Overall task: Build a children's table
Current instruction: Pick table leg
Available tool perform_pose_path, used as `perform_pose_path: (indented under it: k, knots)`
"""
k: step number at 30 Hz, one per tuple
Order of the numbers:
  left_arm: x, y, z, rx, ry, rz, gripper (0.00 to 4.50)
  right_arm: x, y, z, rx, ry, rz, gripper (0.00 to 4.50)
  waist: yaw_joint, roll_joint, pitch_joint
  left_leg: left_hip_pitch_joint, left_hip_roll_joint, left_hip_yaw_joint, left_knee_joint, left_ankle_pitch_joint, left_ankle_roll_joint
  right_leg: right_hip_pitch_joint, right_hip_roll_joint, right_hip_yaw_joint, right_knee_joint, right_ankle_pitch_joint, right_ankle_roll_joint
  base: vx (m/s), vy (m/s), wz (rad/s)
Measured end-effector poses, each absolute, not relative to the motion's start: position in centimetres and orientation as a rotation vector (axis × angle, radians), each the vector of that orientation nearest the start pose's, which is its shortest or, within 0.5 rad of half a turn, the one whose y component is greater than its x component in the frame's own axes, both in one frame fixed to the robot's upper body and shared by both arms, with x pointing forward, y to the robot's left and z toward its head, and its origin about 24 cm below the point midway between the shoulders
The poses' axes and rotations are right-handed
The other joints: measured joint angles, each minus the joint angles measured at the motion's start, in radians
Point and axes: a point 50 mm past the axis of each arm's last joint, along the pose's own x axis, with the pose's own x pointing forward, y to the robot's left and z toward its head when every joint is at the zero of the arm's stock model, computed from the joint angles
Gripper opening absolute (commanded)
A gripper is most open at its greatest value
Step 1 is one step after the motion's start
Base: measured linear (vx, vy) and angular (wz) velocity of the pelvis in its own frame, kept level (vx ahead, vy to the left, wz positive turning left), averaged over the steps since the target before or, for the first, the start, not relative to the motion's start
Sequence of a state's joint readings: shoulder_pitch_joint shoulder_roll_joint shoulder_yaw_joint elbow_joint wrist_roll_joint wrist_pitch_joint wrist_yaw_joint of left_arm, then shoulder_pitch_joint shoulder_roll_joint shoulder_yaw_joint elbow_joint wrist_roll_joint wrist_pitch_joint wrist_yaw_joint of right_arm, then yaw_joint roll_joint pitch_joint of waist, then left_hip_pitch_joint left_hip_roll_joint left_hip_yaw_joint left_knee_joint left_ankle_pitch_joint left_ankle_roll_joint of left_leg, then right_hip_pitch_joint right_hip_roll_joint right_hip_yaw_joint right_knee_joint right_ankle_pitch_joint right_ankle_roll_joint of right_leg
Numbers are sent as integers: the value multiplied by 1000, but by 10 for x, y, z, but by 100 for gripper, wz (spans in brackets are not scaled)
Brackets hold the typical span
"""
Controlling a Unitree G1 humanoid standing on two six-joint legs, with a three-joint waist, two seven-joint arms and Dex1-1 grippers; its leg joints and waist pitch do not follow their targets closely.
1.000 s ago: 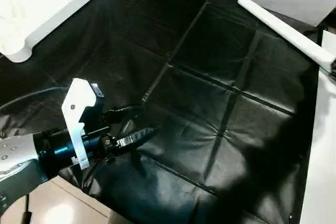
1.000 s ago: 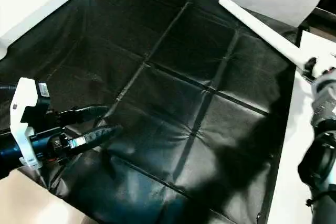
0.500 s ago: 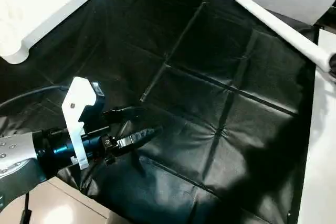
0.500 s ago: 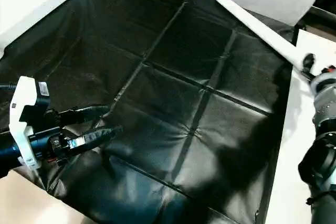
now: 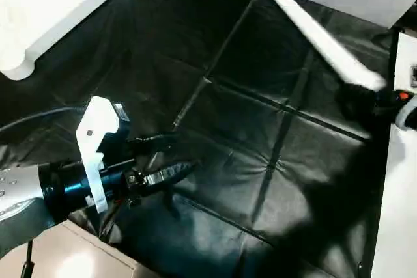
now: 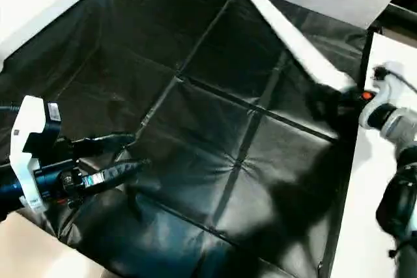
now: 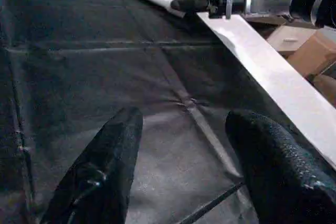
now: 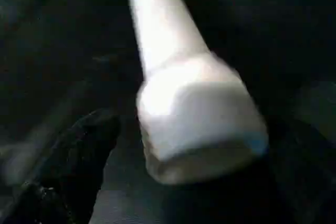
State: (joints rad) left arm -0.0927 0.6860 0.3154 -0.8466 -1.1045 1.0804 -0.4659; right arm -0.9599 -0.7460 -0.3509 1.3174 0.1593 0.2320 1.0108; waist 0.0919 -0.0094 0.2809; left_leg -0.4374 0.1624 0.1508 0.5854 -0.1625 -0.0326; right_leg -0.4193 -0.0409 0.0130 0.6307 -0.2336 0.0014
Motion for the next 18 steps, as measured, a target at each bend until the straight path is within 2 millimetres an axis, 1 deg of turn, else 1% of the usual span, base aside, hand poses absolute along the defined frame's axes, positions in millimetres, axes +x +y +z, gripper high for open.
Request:
perform_pose_path:
  k: [3, 6, 8, 9, 11, 13, 14, 16, 18]
  knots:
    - [183, 159, 187, -5, 213, -1019, 312, 345, -334, 151, 224, 241, 449, 450, 3, 1, 0, 0, 0, 0, 1, 0, 2, 0, 0, 0, 0, 0, 0, 0, 0, 0]
    - [184, 157, 186, -9, 208, -1024, 312, 343, -332, 162, 199, 226, 553, 450, 8, 1, 0, 0, 0, 0, 2, -1, 3, 1, 0, 0, 0, -1, -2, 0, 0, 0]
    - [184, 156, 186, -12, 204, -1025, 312, 341, -329, 164, 202, 231, 632, 450, 10, 1, 0, -1, 0, 0, 3, -2, 5, 1, 0, 0, 0, -1, -3, 0, 0, 0]
    - [184, 156, 186, -13, 202, -1025, 312, 341, -329, 164, 202, 231, 643, 450, 10, 1, 0, -1, 0, 1, 4, -2, 5, 1, 0, 0, 1, -1, -3, 0, 0, 0]
    - [184, 156, 185, -19, 202, -1020, 312, 341, -329, 165, 191, 226, 634, 450, 9, 1, 0, -1, 0, 1, 5, -3, 6, 1, -1, 0, 1, -1, -3, 0, 0, 0]
    - [184, 156, 184, -32, 194, -1001, 312, 347, -325, 168, 153, 204, 585, 450, 8, 0, 0, -1, 0, 2, 6, -3, 7, 1, -1, 1, 2, -1, -4, 0, 0, 0]
    - [186, 155, 183, -34, 186, -984, 312, 352, -322, 167, 133, 194, 550, 450, 4, 0, 0, -1, 0, 2, 7, -3, 7, 1, -1, 1, 2, -1, -5, 0, 0, 0]
    - [190, 155, 180, -30, 163, -929, 312, 358, -315, 165, 107, 180, 497, 450, -2, 0, 0, 0, 0, 2, 8, -3, 6, 1, -1, 1, 3, -1, -5, 0, 0, 0]
    - [195, 154, 176, -25, 152, -869, 312, 361, -308, 157, 95, 177, 472, 450, -4, 0, 0, 0, 1, 3, 9, -3, 7, 0, -1, 1, 5, -1, -6, 0, 0, 0]
